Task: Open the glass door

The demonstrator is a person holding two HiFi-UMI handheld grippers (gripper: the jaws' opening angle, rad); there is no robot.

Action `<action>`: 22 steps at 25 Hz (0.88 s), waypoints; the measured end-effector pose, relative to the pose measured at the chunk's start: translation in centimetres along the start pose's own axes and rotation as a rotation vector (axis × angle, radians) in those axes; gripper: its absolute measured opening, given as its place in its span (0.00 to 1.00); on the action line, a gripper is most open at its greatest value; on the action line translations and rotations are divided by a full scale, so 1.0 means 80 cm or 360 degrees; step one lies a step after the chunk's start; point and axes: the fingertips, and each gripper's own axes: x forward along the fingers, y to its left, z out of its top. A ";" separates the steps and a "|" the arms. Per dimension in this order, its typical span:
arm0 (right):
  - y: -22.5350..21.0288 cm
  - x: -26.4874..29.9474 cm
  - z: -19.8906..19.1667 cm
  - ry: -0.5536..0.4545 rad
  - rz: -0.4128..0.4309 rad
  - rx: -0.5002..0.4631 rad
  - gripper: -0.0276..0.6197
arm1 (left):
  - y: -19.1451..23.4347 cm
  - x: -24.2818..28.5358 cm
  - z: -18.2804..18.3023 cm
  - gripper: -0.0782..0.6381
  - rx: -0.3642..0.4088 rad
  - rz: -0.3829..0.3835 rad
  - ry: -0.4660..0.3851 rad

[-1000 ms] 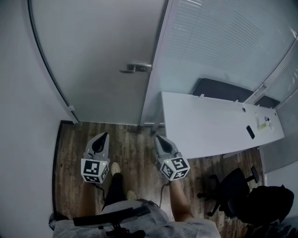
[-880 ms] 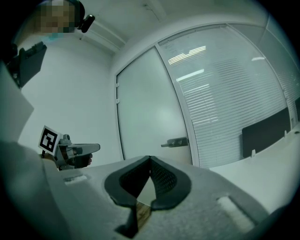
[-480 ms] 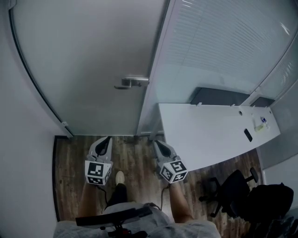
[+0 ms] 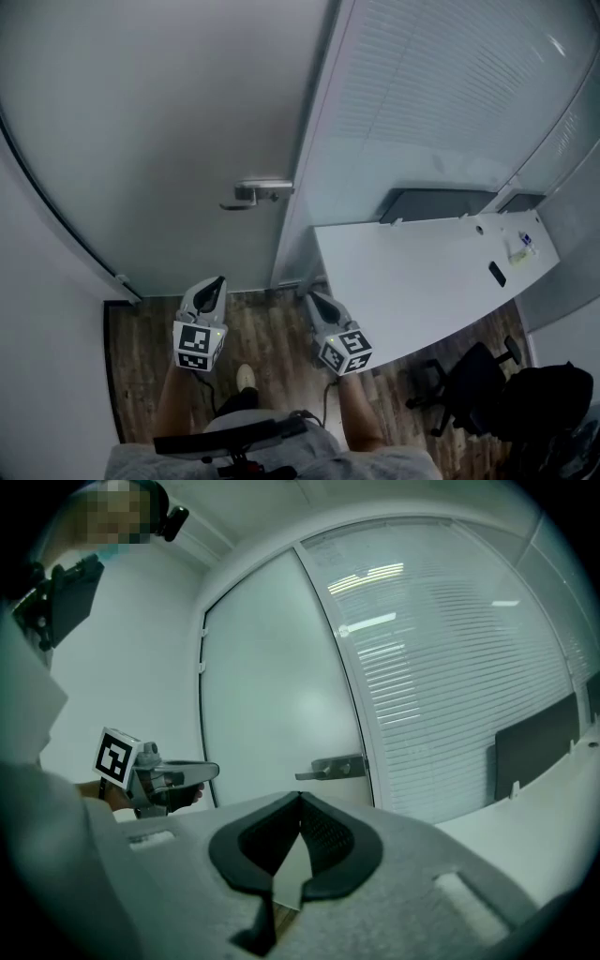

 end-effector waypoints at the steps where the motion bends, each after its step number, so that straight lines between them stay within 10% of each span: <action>1: -0.002 0.005 -0.001 0.0001 -0.0010 0.0007 0.04 | 0.005 0.009 0.000 0.11 0.0014 -0.0014 0.0007; 10: -0.018 0.047 -0.006 -0.0023 -0.0110 0.0069 0.04 | 0.048 0.089 -0.008 0.12 0.0177 -0.0132 0.0093; 22: -0.023 0.048 -0.029 0.0011 -0.0220 0.0108 0.04 | 0.085 0.175 0.006 0.14 0.0833 -0.0196 0.0086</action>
